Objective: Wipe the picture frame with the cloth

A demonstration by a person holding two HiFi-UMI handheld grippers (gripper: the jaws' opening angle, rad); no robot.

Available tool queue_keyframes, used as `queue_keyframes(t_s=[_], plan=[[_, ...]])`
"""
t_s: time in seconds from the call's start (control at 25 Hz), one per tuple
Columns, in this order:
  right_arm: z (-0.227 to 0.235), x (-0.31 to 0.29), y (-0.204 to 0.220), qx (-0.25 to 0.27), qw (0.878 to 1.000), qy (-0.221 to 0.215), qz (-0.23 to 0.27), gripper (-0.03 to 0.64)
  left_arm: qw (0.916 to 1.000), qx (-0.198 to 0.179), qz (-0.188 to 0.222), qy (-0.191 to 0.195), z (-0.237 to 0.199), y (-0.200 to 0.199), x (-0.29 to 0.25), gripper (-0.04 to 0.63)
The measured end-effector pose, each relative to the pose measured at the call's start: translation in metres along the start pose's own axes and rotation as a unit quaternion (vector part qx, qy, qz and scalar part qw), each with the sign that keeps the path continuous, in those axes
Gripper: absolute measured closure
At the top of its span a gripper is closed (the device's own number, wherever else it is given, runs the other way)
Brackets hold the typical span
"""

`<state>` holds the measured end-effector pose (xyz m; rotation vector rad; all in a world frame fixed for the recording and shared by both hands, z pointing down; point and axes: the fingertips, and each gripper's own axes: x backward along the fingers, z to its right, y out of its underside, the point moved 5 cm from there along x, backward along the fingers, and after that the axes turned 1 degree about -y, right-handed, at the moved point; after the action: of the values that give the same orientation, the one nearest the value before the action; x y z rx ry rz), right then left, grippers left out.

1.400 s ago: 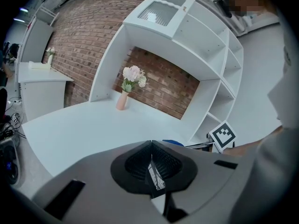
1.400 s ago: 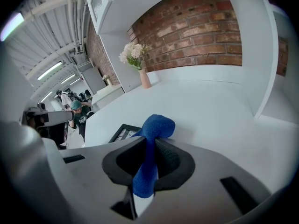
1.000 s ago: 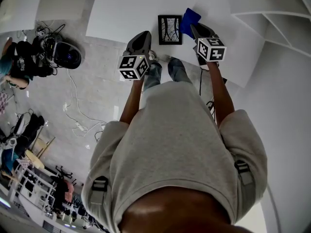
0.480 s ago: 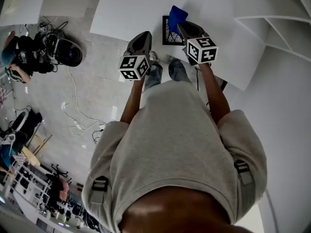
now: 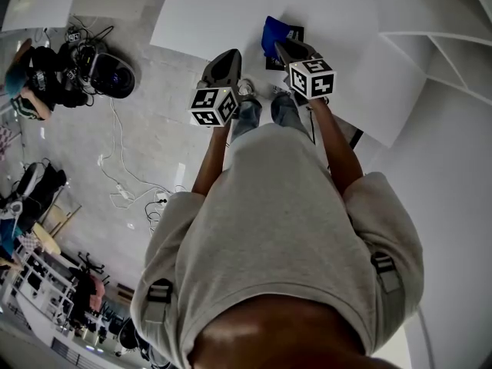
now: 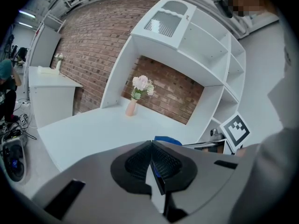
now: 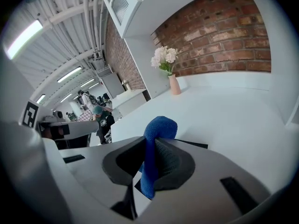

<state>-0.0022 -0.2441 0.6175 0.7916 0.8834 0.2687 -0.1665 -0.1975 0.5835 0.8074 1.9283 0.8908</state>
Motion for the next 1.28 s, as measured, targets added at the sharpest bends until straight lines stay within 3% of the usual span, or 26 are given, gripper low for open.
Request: queue_keyframes(t_s=[0.36, 1.28], plan=[[0.020, 0.000, 0.031, -0.024, 0.999, 0.021, -0.042, 0.554, 0.9999, -0.003, -0.007, 0.008, 0.004, -0.004, -0.001, 0.578], [0.090, 0.055, 0.061, -0.054, 0.993, 0.090, -0.048, 0.554, 0.9990, -0.017, -0.017, 0.037, 0.029, -0.003, -0.025, 0.580]])
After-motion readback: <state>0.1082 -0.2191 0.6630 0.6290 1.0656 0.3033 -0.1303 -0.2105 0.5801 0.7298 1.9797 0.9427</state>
